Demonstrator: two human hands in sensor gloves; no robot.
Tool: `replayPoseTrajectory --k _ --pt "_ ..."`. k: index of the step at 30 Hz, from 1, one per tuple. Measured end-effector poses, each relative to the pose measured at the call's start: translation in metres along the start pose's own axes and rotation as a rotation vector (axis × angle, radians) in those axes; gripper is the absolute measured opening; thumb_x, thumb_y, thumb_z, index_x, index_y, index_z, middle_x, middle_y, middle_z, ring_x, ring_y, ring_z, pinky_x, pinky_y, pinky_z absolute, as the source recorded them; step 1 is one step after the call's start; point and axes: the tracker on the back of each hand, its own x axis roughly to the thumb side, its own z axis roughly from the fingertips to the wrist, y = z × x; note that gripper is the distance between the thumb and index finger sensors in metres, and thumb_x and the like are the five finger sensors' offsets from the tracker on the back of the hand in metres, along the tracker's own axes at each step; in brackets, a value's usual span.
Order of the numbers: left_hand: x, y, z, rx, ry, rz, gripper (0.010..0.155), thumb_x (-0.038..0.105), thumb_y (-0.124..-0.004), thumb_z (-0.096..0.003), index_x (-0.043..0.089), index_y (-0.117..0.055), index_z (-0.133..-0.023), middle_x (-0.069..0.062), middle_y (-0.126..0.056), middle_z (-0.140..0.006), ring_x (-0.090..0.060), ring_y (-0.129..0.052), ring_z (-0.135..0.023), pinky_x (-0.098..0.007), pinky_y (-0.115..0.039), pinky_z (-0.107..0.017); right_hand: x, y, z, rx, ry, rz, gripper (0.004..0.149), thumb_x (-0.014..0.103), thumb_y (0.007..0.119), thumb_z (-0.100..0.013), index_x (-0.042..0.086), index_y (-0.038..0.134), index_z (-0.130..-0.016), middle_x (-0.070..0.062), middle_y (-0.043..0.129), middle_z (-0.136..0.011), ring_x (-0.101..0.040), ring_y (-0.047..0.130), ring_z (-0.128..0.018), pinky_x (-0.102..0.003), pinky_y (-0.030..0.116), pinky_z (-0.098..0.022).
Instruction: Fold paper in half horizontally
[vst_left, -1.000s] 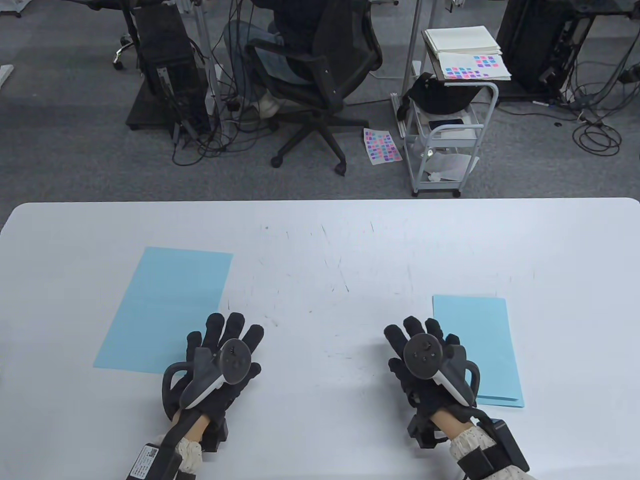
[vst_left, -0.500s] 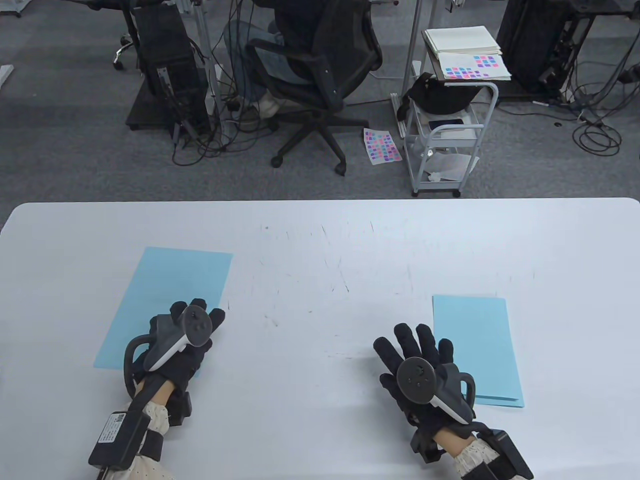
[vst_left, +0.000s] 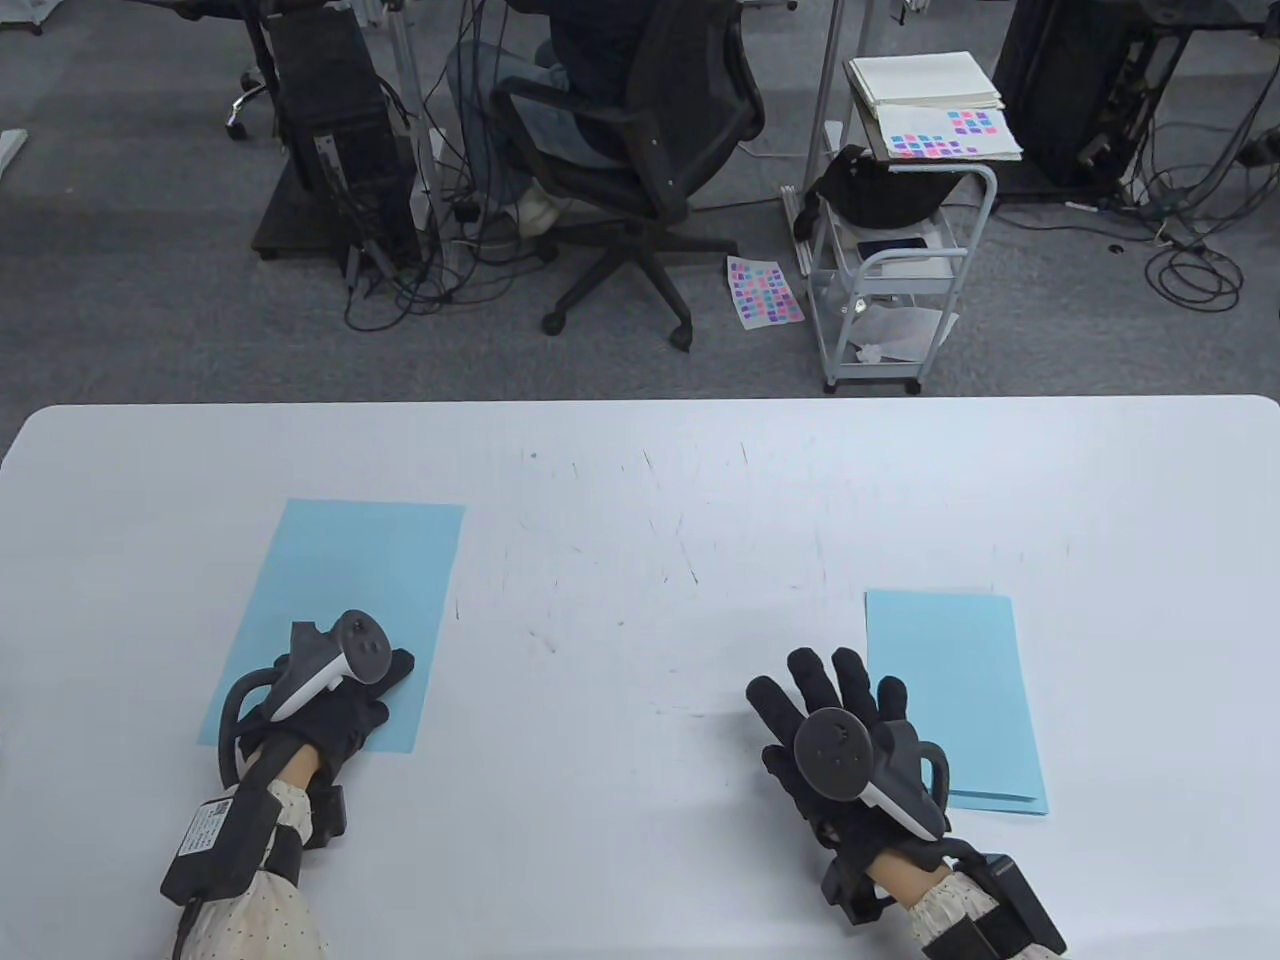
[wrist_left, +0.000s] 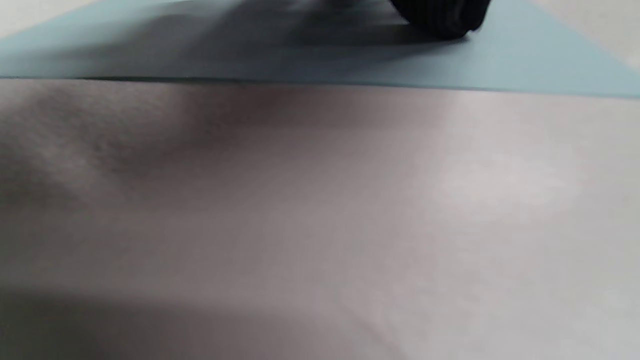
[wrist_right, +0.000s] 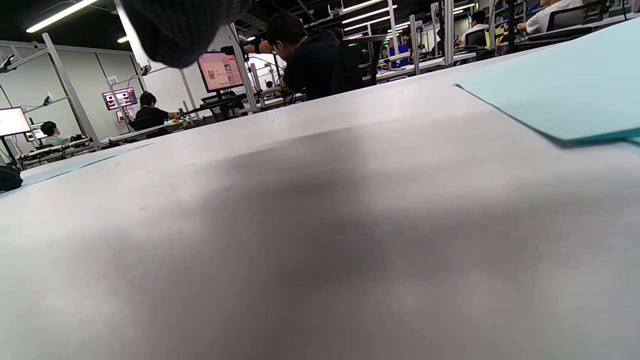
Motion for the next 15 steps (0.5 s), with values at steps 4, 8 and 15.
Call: replayPoseTrajectory --k 4,8,15 --pt "0.015 -0.001 0.002 0.009 -0.024 -0.014 0.06 0.047 -0.068 -0.0431 0.066 -0.043 -0.094 0.033 -0.027 -0.114 -0.006 -0.026 -0.116 -0.048 -0.031 -0.09 0.0 0.0 0.001 -0.003 -0.004 0.008 0.064 0.04 0.072 -0.048 0.042 0.043 -0.106 0.002 0.018 -0.12 -0.04 0.002 -0.105 -0.069 0.003 -0.069" --pt "0.032 -0.002 0.007 0.017 -0.037 -0.017 0.059 0.047 -0.068 -0.0425 0.064 -0.044 -0.094 0.032 -0.032 -0.114 -0.008 -0.033 -0.116 -0.049 -0.036 -0.089 -0.001 -0.001 0.002 -0.008 -0.008 0.008 0.064 0.041 0.071 -0.048 0.042 0.043 -0.106 0.001 0.018 -0.12 -0.04 0.002 -0.105 -0.069 0.003 -0.069" --pt "0.062 -0.005 0.019 0.042 -0.061 -0.077 0.058 0.049 -0.07 -0.0416 0.062 -0.047 -0.094 0.029 -0.037 -0.114 -0.011 -0.042 -0.115 -0.048 -0.045 -0.088 -0.002 -0.002 0.004 -0.002 0.001 0.013 0.064 0.042 0.071 -0.048 0.041 0.044 -0.106 0.001 0.017 -0.12 -0.04 0.001 -0.105 -0.069 0.004 -0.069"
